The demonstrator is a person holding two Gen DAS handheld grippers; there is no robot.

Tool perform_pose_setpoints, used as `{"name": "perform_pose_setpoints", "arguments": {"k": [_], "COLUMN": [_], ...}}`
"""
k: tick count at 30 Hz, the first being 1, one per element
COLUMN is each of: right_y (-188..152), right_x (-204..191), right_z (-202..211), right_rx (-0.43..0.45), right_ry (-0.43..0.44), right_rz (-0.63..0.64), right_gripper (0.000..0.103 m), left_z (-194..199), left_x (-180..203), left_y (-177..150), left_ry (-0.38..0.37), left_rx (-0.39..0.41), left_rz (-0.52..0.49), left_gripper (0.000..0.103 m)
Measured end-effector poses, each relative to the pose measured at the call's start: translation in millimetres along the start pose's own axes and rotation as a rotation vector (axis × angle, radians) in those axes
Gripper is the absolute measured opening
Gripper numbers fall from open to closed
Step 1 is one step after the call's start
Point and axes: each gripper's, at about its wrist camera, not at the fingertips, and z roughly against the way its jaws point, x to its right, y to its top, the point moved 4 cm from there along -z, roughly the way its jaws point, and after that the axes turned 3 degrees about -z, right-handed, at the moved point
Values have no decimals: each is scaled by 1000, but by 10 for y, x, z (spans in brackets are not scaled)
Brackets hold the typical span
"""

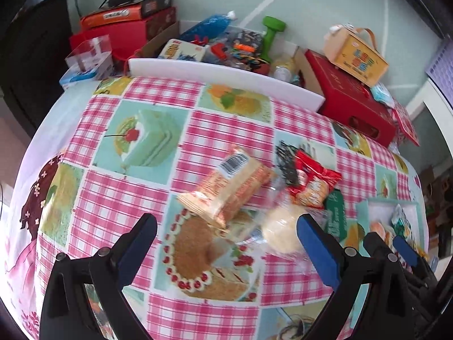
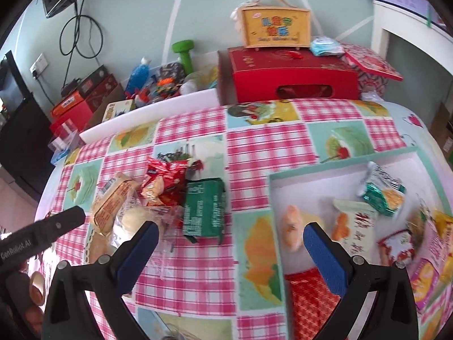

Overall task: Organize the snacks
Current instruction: 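Withdraw both grippers from the tray toward the snack pile, then grasp the tan bread bag with the left gripper while the right grasps the green biscuit packet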

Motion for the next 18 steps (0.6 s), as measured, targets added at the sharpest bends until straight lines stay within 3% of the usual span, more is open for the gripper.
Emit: {"name": "perform_pose_setpoints", "arguments": {"k": [4, 8, 18], "right_y": [31, 86, 72], "right_x": [-73, -118, -176], "right_z": [-115, -251, -618], "right_rx": [-23, -42, -112], "right_ry": [21, 33, 6], "right_rz": [14, 25, 65], "right_gripper": [103, 100, 75], "left_z": [-83, -190, -570], "left_x": [-121, -94, 201], "left_y": [77, 195, 312], "left_ry": [3, 26, 42], "left_rx": [-10, -13, -69], "left_rz": [26, -32, -186], "left_gripper": [99, 99, 98]}}
